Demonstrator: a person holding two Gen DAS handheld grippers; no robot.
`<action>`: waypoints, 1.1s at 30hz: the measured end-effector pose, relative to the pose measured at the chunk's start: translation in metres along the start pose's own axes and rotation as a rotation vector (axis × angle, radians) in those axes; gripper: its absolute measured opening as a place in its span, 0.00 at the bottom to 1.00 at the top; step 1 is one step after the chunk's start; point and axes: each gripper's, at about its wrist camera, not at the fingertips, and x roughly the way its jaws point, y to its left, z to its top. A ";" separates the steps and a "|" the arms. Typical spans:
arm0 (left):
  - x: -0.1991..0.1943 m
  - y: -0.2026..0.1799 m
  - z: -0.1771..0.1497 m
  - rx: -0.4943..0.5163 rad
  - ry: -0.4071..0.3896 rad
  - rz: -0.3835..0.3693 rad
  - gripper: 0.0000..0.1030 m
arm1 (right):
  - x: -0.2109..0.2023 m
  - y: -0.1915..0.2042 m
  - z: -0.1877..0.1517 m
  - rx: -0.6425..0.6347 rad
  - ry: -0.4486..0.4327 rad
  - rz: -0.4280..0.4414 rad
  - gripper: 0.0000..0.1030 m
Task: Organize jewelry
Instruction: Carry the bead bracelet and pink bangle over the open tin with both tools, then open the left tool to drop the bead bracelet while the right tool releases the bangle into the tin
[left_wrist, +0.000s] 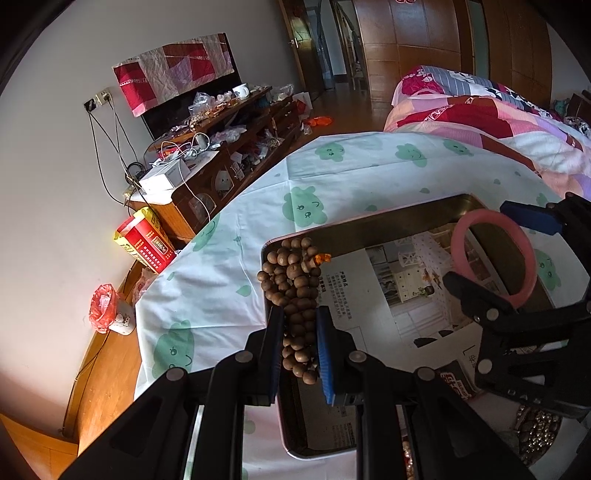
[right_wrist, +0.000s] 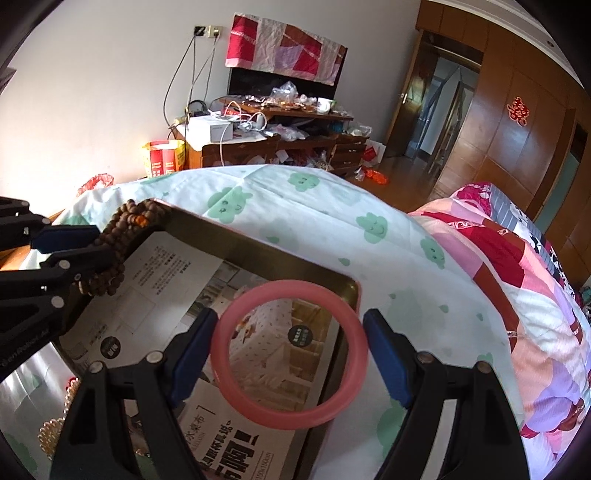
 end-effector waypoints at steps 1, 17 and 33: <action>0.001 0.000 0.000 0.000 0.002 0.001 0.18 | 0.000 0.001 0.000 -0.001 0.000 0.002 0.80; -0.020 0.009 -0.007 -0.016 -0.077 0.071 0.75 | -0.012 -0.004 -0.007 0.022 -0.023 -0.017 0.89; -0.073 0.018 -0.068 -0.153 -0.068 0.061 0.75 | -0.061 -0.018 -0.043 0.113 -0.033 -0.006 0.89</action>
